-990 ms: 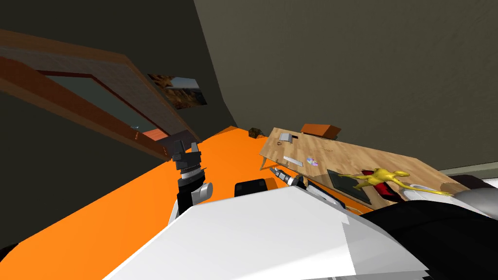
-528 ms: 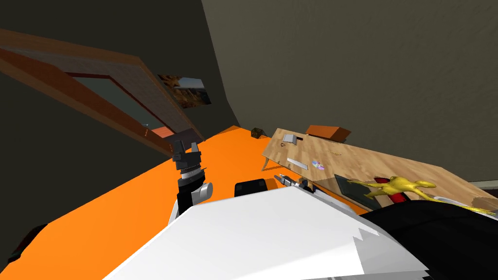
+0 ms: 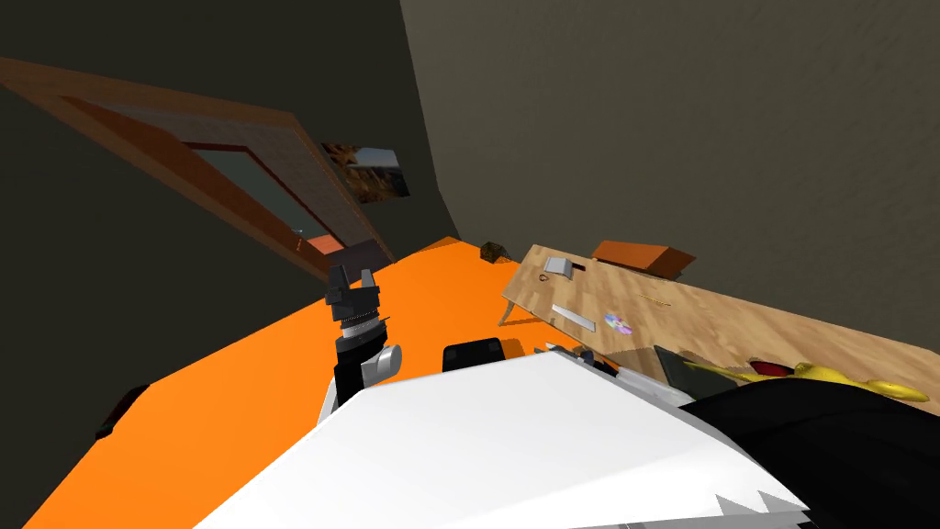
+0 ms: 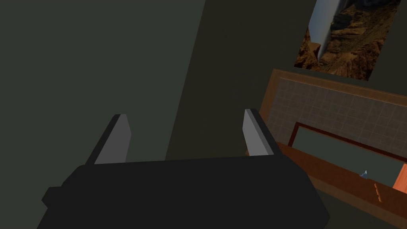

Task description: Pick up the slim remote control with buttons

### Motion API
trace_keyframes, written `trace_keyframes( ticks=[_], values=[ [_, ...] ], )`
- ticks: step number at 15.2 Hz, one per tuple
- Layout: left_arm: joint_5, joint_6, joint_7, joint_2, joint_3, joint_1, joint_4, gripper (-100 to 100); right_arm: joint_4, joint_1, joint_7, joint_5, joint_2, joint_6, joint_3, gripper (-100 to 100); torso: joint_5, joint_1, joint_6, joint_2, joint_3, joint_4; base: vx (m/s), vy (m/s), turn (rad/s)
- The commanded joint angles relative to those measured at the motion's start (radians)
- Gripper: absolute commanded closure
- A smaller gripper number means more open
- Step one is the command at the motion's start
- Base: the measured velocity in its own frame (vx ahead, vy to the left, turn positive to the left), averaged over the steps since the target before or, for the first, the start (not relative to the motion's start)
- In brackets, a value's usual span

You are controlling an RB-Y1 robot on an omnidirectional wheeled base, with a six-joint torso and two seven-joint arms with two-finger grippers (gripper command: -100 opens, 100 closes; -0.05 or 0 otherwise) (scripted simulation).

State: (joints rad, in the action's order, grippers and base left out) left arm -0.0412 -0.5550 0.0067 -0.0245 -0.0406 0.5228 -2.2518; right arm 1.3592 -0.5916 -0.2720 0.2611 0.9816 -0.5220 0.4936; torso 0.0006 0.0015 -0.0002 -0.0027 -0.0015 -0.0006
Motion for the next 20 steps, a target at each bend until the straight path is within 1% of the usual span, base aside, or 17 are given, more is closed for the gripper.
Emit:
trace_keyframes(
  ticks=[1, 2, 3, 5, 6, 8, 9, 10, 11, 12, 13, 14, 15, 16, 17, 19, 20],
  values=[
    [0.000, 0.000, 0.000, 0.000, 0.000, 0.000, 0.000, 0, -0.047, -0.003, -0.014, 0.009, 0.005, -0.010, 0.008, -100, 0.000, 0.000, 0.000, 0.000, 0.000, 0.000, 0.030, 0.010, 0.032],
    [0.000, 0.000, 0.000, 0.000, 0.000, 0.000, 0.000, 0, -0.047, -0.003, -0.014, 0.009, 0.005, -0.010, 0.008, -100, 0.000, 0.000, 0.000, 0.001, 0.000, 0.000, 0.016, 0.003, -0.011],
    [0.000, 0.000, 0.000, 0.000, 0.000, 0.000, 0.000, 0, -0.083, -0.002, -0.025, 0.028, 0.039, -0.016, 0.031, -100, 0.000, -0.001, 0.001, 0.001, 0.001, 0.000, 0.024, 0.010, 0.108],
    [0.000, 0.000, 0.000, 0.000, 0.000, 0.000, 0.000, 0, -0.100, -0.002, -0.025, 0.028, 0.039, -0.016, 0.031, -100, 0.000, -0.001, 0.000, 0.001, 0.001, 0.000, 0.024, 0.008, 0.116],
    [0.000, 0.000, 0.000, 0.000, 0.000, 0.000, 0.000, 0, -0.135, -0.001, -0.036, 0.047, 0.071, -0.022, 0.053, -100, 0.000, -0.001, 0.000, 0.001, 0.001, 0.000, 0.029, 0.007, 0.122],
    [0.000, 0.000, 0.000, 0.000, 0.000, 0.000, 0.000, 0, -0.153, -0.001, -0.036, 0.047, 0.071, -0.022, 0.053, -100, 0.000, -0.001, 0.000, 0.001, 0.000, 0.000, 0.034, 0.006, 0.113],
    [0.000, 0.000, 0.000, 0.000, 0.000, 0.000, 0.000, 0, -0.192, 0.000, -0.047, 0.065, 0.100, -0.027, 0.075, -100, 0.000, -0.001, 0.000, 0.001, 0.000, 0.000, 0.041, 0.007, 0.142],
    [0.000, 0.000, 0.000, 0.000, 0.000, 0.000, 0.000, 0, -0.203, 0.000, -0.047, 0.065, 0.100, -0.027, 0.075, -100, 0.000, -0.001, 0.000, 0.000, 0.000, 0.000, 0.046, 0.006, 0.140],
    [0.000, 0.000, 0.000, 0.000, 0.000, 0.000, 0.000, 0, -0.250, 0.002, -0.058, 0.083, 0.127, -0.032, 0.097, -100, 0.000, -0.001, 0.000, 0.000, 0.000, 0.000, 0.051, 0.006, 0.191],
    [0.000, 0.000, 0.000, 0.000, 0.000, 0.000, 0.000, 0, -0.253, 0.002, -0.058, 0.083, 0.127, -0.032, 0.097, -100, 0.000, -0.001, -0.001, -0.001, 0.000, 0.000, 0.058, -0.003, 0.165],
    [0.000, 0.000, 0.000, 0.000, 0.000, 0.000, 0.000, 0, -0.280, 0.005, -0.069, 0.100, 0.150, -0.036, 0.118, -100, 0.000, -0.001, 0.000, -0.001, -0.001, 0.000, 0.065, -0.012, 0.155],
    [0.000, 0.000, 0.000, 0.000, 0.000, 0.000, 0.000, 0, -0.299, 0.005, -0.069, 0.100, 0.150, -0.036, 0.118, -100, 0.000, -0.002, 0.000, -0.001, -0.001, 0.000, 0.064, -0.012, 0.142],
    [0.000, 0.000, 0.000, 0.000, 0.000, 0.000, 0.000, 0, -0.300, 0.005, -0.069, 0.100, 0.150, -0.036, 0.118, -100, -0.001, -0.002, 0.000, -0.002, -0.001, 0.000, 0.045, -0.010, 0.060],
    [0.000, 0.000, 0.000, 0.000, 0.000, 0.000, 0.000, 0, -0.329, 0.008, -0.079, 0.117, 0.171, -0.040, 0.138, -100, 0.000, -0.002, 0.000, -0.001, -0.001, 0.000, 0.043, -0.012, 0.116],
    [0.000, 0.000, 0.000, 0.000, 0.000, 0.000, 0.000, 0, -0.345, 0.008, -0.079, 0.117, 0.171, -0.040, 0.138, -100, 0.000, -0.002, 0.000, -0.001, 0.000, 0.000, 0.045, -0.016, 0.131],
    [0.000, 0.000, 0.000, 0.000, 0.000, 0.000, 0.000, 0, -0.387, 0.012, -0.089, 0.133, 0.189, -0.044, 0.158, -100, -0.001, -0.003, -0.001, -0.001, -0.001, 0.000, 0.061, -0.025, 0.176],
    [0.000, 0.000, 0.000, 0.000, 0.000, 0.000, 0.000, 0, -0.426, 0.017, -0.099, 0.148, 0.204, -0.047, 0.177, -100, -0.001, -0.003, 0.000, -0.002, -0.001, 0.000, 0.076, -0.028, 0.191]
  ],
)
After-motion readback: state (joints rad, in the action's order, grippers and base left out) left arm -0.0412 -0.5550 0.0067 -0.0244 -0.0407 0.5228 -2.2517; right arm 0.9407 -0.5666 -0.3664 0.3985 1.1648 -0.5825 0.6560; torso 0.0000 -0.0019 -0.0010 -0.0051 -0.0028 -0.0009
